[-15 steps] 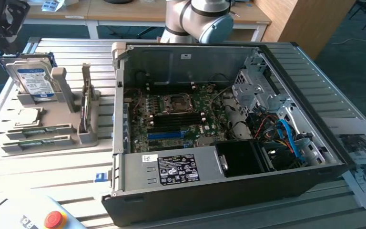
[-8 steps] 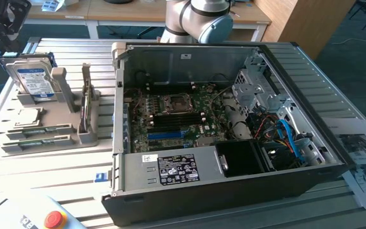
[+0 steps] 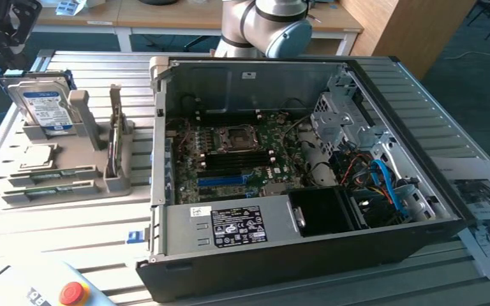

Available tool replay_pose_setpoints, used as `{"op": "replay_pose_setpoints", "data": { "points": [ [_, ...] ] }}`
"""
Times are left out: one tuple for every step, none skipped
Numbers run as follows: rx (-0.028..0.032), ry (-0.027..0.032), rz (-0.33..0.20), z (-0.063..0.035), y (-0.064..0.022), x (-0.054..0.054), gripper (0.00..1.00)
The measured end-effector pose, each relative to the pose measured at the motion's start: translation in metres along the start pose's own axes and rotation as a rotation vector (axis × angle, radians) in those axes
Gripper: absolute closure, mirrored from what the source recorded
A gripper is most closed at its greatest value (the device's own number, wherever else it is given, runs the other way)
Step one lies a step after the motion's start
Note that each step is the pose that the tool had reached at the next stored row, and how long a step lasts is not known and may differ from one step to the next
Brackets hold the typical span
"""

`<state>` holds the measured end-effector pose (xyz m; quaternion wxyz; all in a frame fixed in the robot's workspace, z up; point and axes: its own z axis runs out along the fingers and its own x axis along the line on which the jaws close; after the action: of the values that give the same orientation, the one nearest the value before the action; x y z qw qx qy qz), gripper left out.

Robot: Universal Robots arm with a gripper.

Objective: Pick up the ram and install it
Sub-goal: 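Pick up the ram and move it above insertion slot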

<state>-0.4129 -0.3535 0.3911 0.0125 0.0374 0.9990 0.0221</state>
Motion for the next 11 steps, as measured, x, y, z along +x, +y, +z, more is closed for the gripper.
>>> {"op": "replay_pose_setpoints", "data": {
  "points": [
    [0.0,0.0,0.0,0.0,0.0,0.0,0.9],
    [0.0,0.0,0.0,0.0,0.0,0.0,0.9],
    [0.0,0.0,0.0,0.0,0.0,0.0,0.9],
    [0.0,0.0,0.0,0.0,0.0,0.0,0.9],
    [0.0,0.0001,-0.002,0.0,0.0,0.0,0.9],
    [-0.0001,0.0002,-0.005,0.0,0.0,0.0,0.9],
    [-0.0002,0.0005,-0.012,0.0,0.0,0.0,0.9],
    [-0.0005,0.0009,-0.02,0.0,0.0,0.0001,0.9],
    [-0.0008,0.0013,-0.031,0.0,0.0001,0.0001,0.9],
    [-0.001,0.0019,-0.043,0.0,0.0,0.0001,0.9],
    [-0.0013,0.0025,-0.055,0.0,0.0,0.0,0.9]
  ]
}}
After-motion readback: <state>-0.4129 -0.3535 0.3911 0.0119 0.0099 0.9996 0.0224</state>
